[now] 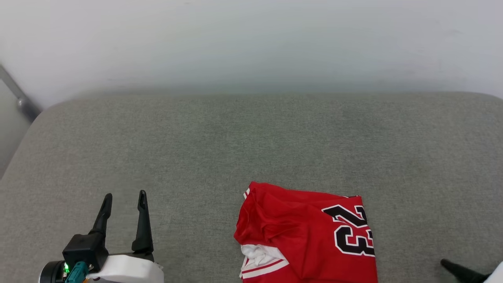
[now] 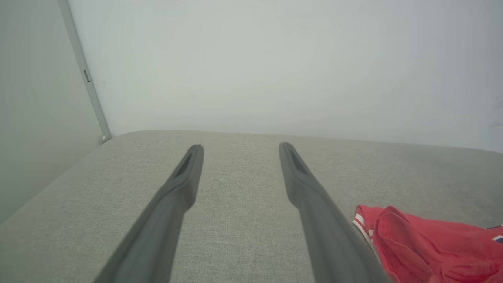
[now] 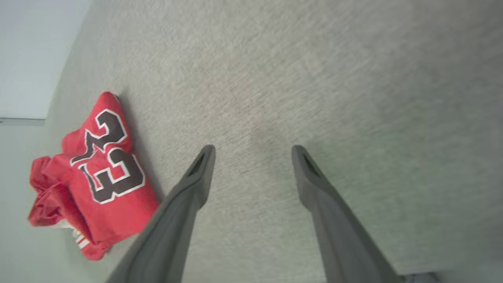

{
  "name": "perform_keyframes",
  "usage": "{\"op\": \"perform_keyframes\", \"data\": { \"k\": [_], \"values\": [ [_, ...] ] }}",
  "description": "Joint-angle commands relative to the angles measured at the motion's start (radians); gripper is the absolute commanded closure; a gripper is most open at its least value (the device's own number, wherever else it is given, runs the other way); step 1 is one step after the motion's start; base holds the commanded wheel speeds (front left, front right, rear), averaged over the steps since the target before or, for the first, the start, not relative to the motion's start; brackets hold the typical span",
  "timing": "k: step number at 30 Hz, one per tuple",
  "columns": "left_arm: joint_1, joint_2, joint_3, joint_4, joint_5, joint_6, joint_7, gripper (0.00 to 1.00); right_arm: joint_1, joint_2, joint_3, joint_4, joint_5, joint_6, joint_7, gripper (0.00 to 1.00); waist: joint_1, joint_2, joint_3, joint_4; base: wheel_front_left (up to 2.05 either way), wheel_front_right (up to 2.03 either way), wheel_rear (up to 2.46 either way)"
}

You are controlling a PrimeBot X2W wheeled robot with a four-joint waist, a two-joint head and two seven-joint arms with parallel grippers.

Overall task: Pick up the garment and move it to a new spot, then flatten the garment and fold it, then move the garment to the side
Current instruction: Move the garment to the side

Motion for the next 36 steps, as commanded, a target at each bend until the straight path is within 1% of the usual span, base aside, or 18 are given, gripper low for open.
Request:
{"op": "perform_keyframes", "data": {
  "k": [1, 4, 6, 8, 9, 10, 14, 15, 18, 19, 20, 21, 23, 26, 29, 33, 36],
  "values": [
    [-0.018, -0.014, 0.010, -0.003, 0.015, -0.009, -0.006, 0.00, -0.029, 0.043, -0.035, 0.039, 0.065, 0.000, 0.095, 0.00, 0.0001, -0.0001, 0.015, 0.024, 0.00, 0.00, 0.00],
    [-0.024, -0.036, 0.017, 0.003, 0.030, -0.027, -0.006, 0.00, -0.080, 0.099, -0.086, 0.093, 0.156, 0.000, 0.238, 0.00, 0.0001, -0.0001, 0.030, 0.051, 0.00, 0.00, 0.00],
    [-0.035, -0.052, 0.017, 0.008, 0.040, -0.040, -0.006, 0.00, -0.116, 0.124, -0.112, 0.135, 0.207, 0.000, 0.302, 0.00, 0.0001, -0.0001, 0.042, 0.069, 0.00, 0.00, 0.00],
    [-0.045, -0.066, 0.015, 0.016, 0.052, -0.054, -0.006, 0.00, -0.166, 0.134, -0.136, 0.183, 0.262, 0.000, 0.339, 0.00, 0.0001, -0.0001, 0.053, 0.084, 0.00, 0.00, 0.00],
    [-0.045, -0.066, 0.015, 0.016, 0.052, -0.054, -0.006, 0.00, -0.166, 0.134, -0.136, 0.183, 0.262, 0.000, 0.339, 0.00, 0.0001, -0.0001, 0.053, 0.084, 0.00, 0.00, 0.00],
    [-0.053, -0.079, 0.012, 0.026, 0.062, -0.070, -0.006, 0.00, -0.209, 0.139, -0.143, 0.243, 0.306, 0.000, 0.356, 0.00, 0.0001, -0.0001, 0.062, 0.098, 0.00, 0.00, 0.00],
    [-0.075, -0.101, 0.016, 0.044, 0.077, -0.090, -0.006, 0.00, -0.285, 0.139, -0.104, 0.370, 0.396, 0.000, 0.341, 0.00, 0.0001, -0.0001, 0.075, 0.129, 0.00, 0.00, 0.00],
    [-0.075, -0.101, 0.016, 0.044, 0.077, -0.090, -0.006, 0.00, -0.285, 0.139, -0.104, 0.370, 0.396, 0.000, 0.341, 0.00, 0.0001, -0.0001, 0.075, 0.129, 0.00, 0.00, 0.00],
    [-0.081, -0.113, 0.024, 0.055, 0.087, -0.103, -0.006, 0.00, -0.307, 0.141, -0.047, 0.425, 0.415, 0.000, 0.317, 0.00, 0.0001, -0.0001, 0.074, 0.142, 0.00, 0.00, 0.00],
    [-0.080, -0.116, 0.028, 0.057, 0.091, -0.105, -0.006, 0.00, -0.313, 0.142, -0.030, 0.427, 0.417, 0.000, 0.306, 0.34, 0.0001, -0.0001, 0.074, 0.144, 0.00, 0.00, 0.00],
    [-0.079, -0.120, 0.032, 0.059, 0.093, -0.108, -0.006, 0.00, -0.314, 0.143, -0.014, 0.424, 0.418, 0.000, 0.295, 0.85, 0.0001, -0.0001, 0.074, 0.146, 0.00, 0.00, 0.00],
    [-0.077, -0.123, 0.037, 0.061, 0.096, -0.112, -0.006, 0.00, -0.311, 0.143, 0.004, 0.416, 0.410, 0.000, 0.288, 1.00, 0.0001, -0.0001, 0.072, 0.148, 0.00, 0.00, 0.00],
    [-0.069, -0.130, 0.047, 0.064, 0.101, -0.116, -0.006, 0.00, -0.299, 0.142, 0.036, 0.375, 0.377, 0.000, 0.267, 1.00, 0.0001, -0.0001, 0.069, 0.147, 0.00, 0.00, 0.00],
    [-0.061, -0.137, 0.062, 0.068, 0.110, -0.122, -0.005, 0.00, -0.289, 0.123, 0.100, 0.285, 0.318, 0.000, 0.242, 1.00, 0.0001, -0.0001, 0.064, 0.136, 0.00, 0.00, 0.00],
    [-0.059, -0.141, 0.075, 0.072, 0.120, -0.130, -0.005, 0.00, -0.273, 0.085, 0.204, 0.166, 0.226, 0.000, 0.215, 1.00, 0.0001, -0.0001, 0.057, 0.113, 0.00, 0.00, 0.00],
    [-0.057, -0.144, 0.085, 0.074, 0.135, -0.143, -0.005, 0.00, -0.269, 0.012, 0.374, -0.004, 0.096, 0.000, 0.185, 1.00, 0.0001, -0.0001, 0.050, 0.068, 0.00, 0.00, 0.00],
    [-0.051, -0.144, 0.092, 0.073, 0.144, -0.149, -0.005, 0.00, -0.288, -0.067, 0.504, -0.111, 0.007, 0.000, 0.185, 1.00, 0.0001, -0.0001, 0.049, 0.014, 0.00, 0.00, 0.00]
  ]
}}
